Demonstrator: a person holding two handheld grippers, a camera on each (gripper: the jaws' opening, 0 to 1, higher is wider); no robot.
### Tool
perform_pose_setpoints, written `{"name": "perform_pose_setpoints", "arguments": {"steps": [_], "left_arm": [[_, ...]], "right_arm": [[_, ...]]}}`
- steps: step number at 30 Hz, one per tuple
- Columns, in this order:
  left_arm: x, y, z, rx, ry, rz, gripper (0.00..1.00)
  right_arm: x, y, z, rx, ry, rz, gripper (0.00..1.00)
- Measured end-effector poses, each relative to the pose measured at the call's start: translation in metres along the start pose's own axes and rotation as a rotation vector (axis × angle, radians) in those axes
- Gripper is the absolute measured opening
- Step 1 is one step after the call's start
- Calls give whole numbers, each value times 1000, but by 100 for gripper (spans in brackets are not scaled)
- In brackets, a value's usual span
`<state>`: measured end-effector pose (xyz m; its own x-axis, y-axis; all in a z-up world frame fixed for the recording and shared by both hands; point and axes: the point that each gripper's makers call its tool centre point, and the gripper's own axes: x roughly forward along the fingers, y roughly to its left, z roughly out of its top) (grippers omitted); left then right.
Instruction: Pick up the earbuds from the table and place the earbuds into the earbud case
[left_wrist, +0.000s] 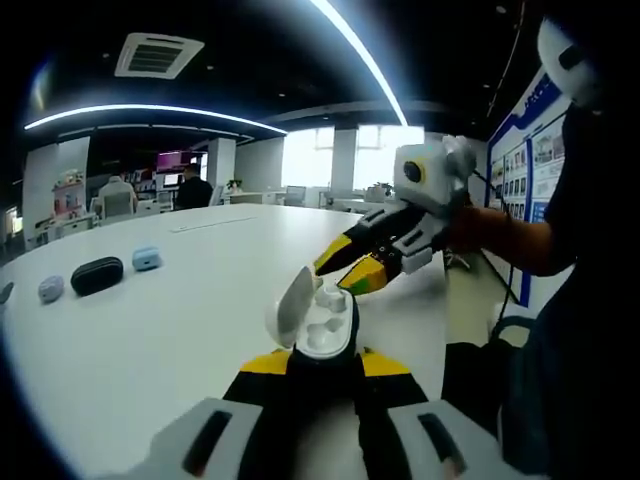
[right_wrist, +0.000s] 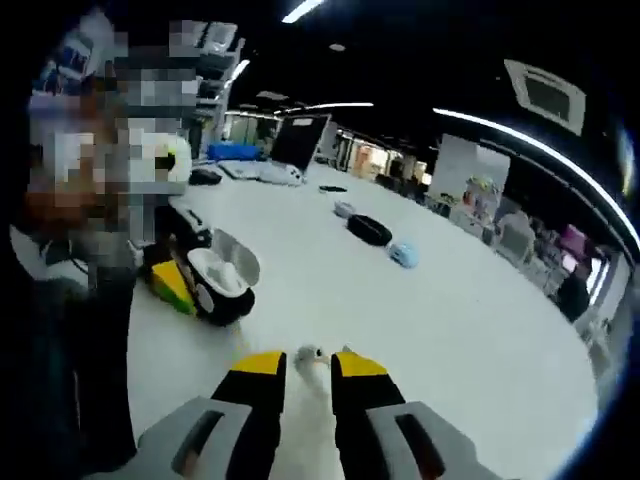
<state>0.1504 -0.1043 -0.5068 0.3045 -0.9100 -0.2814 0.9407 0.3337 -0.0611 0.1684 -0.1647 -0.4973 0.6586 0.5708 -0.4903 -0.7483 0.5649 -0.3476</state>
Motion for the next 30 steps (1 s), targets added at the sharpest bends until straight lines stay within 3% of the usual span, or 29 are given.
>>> {"name": "perform_pose_setpoints", "arguments": {"steps": [7,9,14,20,23,25,26,28,30], "left_arm": [[0,0,0,2,0,0,25],[0,-1,0,3,0,-1,25],[0,-1,0,-1,0,-5,25],[0,-1,0,-2,-1,-6,25],[0,-1,0,-3,-1,-6,25],[0,-1,0,-4,-1,-6,25],[0,-1,0,-5,-1,-6,25],[0,-1,0,-6,-1,-7,25],[0,-1,0,-7,-1,-7,25]], "right_arm": [[11,-2,-5,-54,61,41,12],[9,-1,-2,-24,39,70,12],[8,-5,0,173,-18,178,9],[14,-14,-2,361,-44,243,6],[19,-21,0,600,-37,295,6],[22,-26,0,705,-24,321,6],[24,-28,0,809,-12,357,6],[28,-33,-1,917,-1,380,6],[31,-37,-3,955,5,400,7]]}}
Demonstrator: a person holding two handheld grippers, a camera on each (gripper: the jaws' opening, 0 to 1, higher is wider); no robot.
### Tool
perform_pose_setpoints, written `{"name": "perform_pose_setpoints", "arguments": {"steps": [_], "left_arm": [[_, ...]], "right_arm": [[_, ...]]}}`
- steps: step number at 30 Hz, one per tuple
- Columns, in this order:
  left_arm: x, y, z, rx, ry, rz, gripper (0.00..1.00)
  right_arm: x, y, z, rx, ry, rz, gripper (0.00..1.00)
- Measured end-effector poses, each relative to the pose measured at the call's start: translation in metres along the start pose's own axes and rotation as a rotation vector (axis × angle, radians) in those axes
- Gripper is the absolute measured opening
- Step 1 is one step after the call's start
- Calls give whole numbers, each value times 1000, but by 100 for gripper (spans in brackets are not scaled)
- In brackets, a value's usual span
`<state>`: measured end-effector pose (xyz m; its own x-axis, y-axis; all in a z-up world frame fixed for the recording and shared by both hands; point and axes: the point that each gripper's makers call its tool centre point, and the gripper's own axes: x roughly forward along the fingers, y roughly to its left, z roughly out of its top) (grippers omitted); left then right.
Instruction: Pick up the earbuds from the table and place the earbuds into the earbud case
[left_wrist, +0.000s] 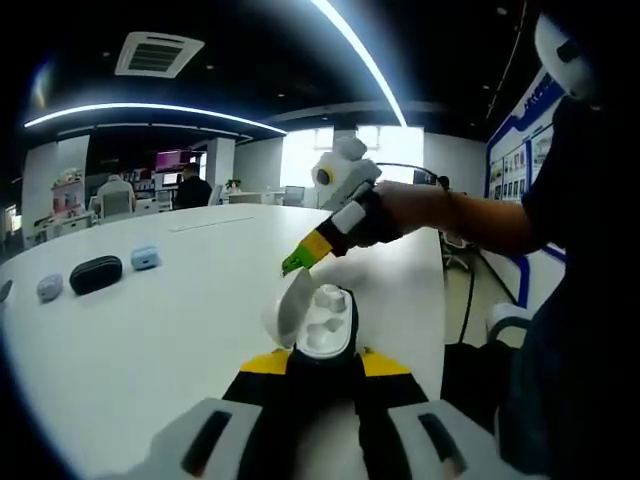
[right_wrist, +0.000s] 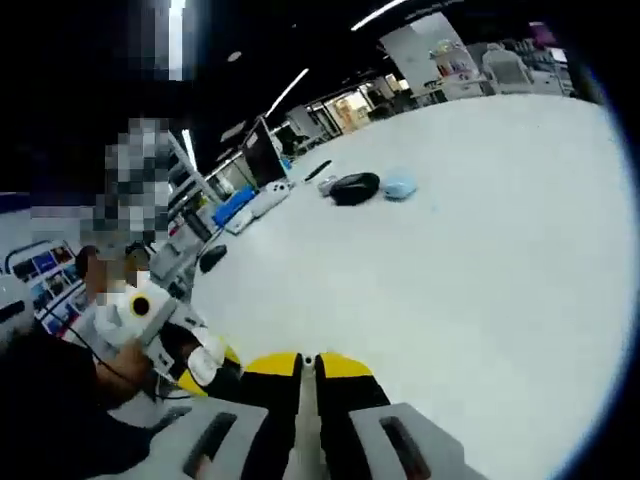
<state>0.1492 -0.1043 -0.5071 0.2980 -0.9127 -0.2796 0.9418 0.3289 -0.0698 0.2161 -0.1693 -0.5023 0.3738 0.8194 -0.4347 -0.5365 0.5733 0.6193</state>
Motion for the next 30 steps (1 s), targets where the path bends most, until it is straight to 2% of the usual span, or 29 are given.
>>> {"name": "perform_pose_setpoints", "arguments": {"steps": [4,8,10,12,14,24,30], "left_arm": [[0,0,0,-3,-1,-1,25],[0,0,0,-5,-1,-1,25],[0,0,0,-5,-1,-1,25],[0,0,0,-4,-1,-1,25],[0,0,-1,-4,-1,-1,25],[0,0,-1,4,-1,1,25],[0,0,-1,5,-2,-1,25]], "right_arm": [[3,-6,0,16,5,-8,15],[2,-6,3,4,1,-5,16],[1,-4,2,-71,16,-13,18],[0,-4,-2,-211,66,-45,19],[0,-4,-4,-275,110,-83,19],[12,1,0,-421,208,-133,19],[17,-1,-6,-484,272,-155,15]]}}
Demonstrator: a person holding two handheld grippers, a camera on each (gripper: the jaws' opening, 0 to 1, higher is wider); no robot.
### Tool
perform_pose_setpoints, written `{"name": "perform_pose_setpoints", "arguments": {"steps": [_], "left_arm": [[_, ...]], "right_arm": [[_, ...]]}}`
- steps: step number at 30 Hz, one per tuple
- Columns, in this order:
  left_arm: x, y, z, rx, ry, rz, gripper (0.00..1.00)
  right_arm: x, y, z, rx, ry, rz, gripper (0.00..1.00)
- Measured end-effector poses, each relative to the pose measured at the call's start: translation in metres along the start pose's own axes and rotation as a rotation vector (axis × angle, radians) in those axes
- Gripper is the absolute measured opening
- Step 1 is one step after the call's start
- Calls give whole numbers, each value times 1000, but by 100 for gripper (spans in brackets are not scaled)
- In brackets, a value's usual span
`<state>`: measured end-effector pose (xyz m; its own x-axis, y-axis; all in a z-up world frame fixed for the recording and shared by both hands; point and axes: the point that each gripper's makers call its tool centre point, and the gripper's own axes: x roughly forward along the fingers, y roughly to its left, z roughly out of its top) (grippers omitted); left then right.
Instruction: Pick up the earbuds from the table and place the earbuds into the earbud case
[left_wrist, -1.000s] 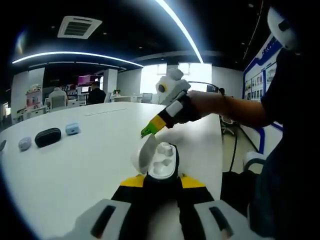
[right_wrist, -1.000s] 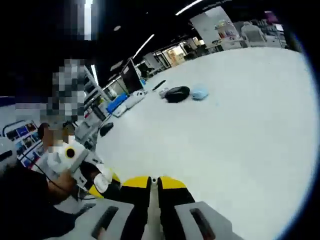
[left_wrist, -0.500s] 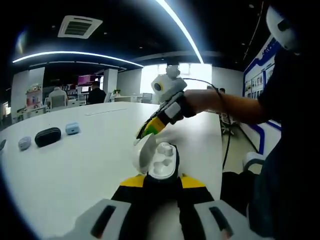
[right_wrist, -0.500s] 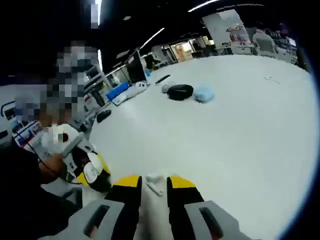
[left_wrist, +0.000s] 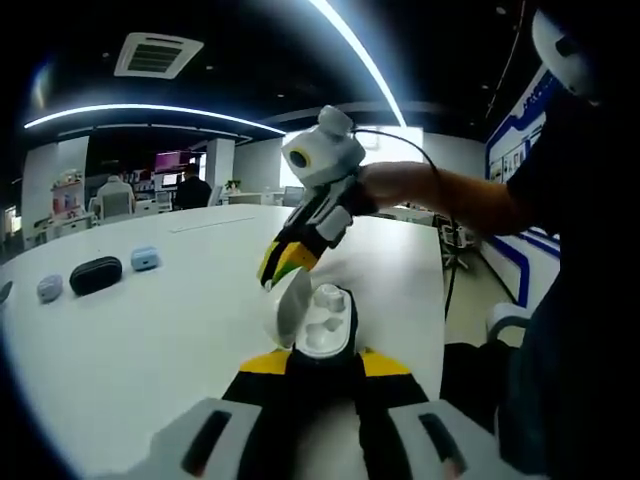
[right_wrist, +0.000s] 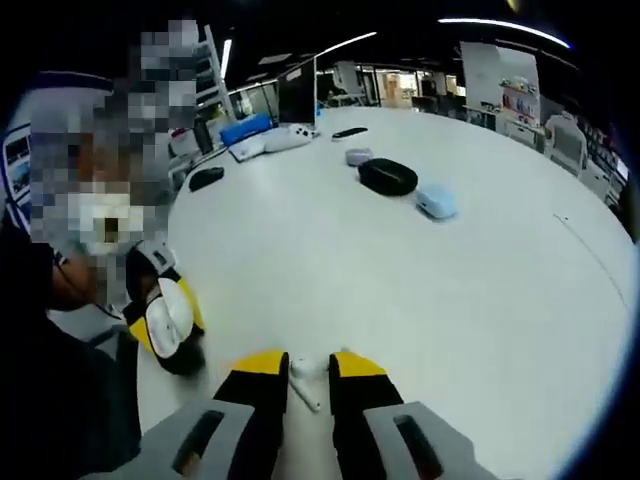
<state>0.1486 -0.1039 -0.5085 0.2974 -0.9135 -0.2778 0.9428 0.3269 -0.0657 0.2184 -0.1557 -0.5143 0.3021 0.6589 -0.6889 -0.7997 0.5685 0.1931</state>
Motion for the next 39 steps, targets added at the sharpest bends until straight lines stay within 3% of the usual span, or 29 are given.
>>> {"name": "perform_pose_setpoints", "arguments": {"steps": [6,10,18,28,30,32,35,39], "left_arm": [[0,0,0,0,0,-1,25],[0,0,0,2,1,0,25],[0,0,0,4,3,4,25],[1,0,1,6,6,6,25],[1,0,1,7,6,6,25],[1,0,1,8,6,6,25],[1,0,1,8,7,7,25],[1,0,1,10,7,8,25]], "right_arm": [[-3,1,-2,-13,3,-10,14],[-6,1,0,24,-35,-2,14],[-15,1,5,243,-158,84,14],[-28,7,18,412,-292,175,13],[-30,7,18,406,-305,177,2],[-31,3,17,419,-302,163,1],[-27,-5,2,352,-240,84,1],[-27,4,2,311,-231,69,2]]}}
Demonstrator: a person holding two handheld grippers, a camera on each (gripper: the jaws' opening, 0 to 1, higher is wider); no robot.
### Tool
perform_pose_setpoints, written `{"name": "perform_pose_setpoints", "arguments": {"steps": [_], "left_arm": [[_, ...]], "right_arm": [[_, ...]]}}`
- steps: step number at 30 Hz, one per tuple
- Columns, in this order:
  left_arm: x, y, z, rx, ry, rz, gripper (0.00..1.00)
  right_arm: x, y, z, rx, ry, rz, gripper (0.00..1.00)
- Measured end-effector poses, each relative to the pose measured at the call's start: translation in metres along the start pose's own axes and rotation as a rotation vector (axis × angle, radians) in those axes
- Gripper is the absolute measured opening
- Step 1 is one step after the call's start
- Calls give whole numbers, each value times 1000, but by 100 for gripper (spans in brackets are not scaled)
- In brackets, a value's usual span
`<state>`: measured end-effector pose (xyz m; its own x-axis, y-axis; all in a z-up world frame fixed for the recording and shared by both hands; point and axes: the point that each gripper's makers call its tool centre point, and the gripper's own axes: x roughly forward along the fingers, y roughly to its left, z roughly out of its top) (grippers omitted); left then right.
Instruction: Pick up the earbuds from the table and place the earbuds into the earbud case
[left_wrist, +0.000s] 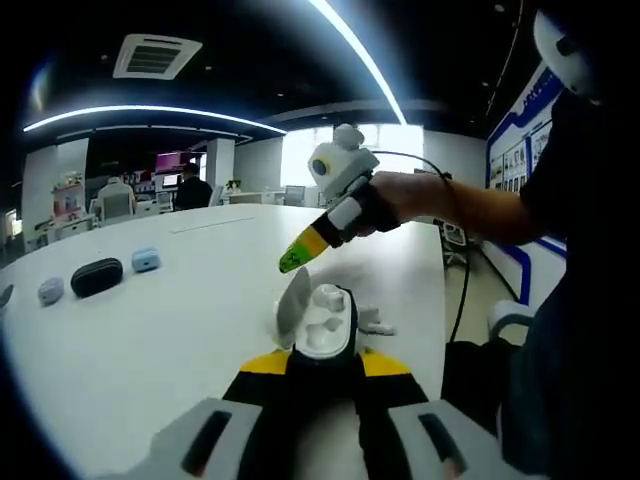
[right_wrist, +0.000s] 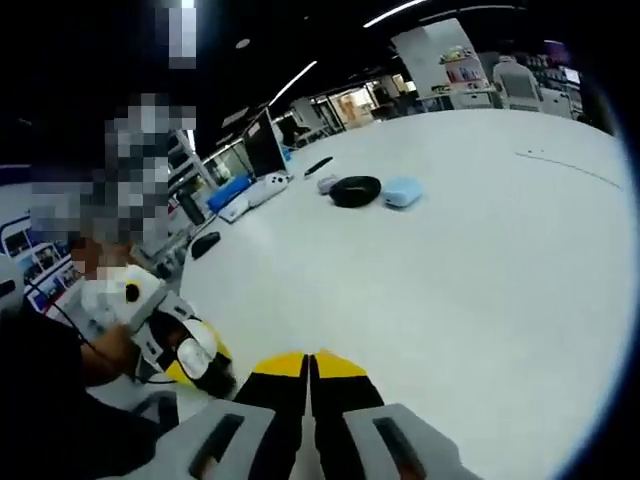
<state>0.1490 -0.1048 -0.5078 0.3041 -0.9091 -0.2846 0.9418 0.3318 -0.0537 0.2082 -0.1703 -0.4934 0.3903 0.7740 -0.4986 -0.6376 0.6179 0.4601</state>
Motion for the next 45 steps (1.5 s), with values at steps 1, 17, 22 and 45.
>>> {"name": "perform_pose_setpoints", "arguments": {"steps": [1,17,22,45], "left_arm": [[0,0,0,0,0,0,25],[0,0,0,-4,-1,-1,25],[0,1,0,-5,-1,0,25],[0,0,1,-5,-1,0,25]], "right_arm": [[-1,6,-2,-43,12,3,2],[-28,65,-67,-387,100,61,12],[-22,64,-78,-462,112,-8,17],[-24,13,-52,-219,-51,-402,5]]}}
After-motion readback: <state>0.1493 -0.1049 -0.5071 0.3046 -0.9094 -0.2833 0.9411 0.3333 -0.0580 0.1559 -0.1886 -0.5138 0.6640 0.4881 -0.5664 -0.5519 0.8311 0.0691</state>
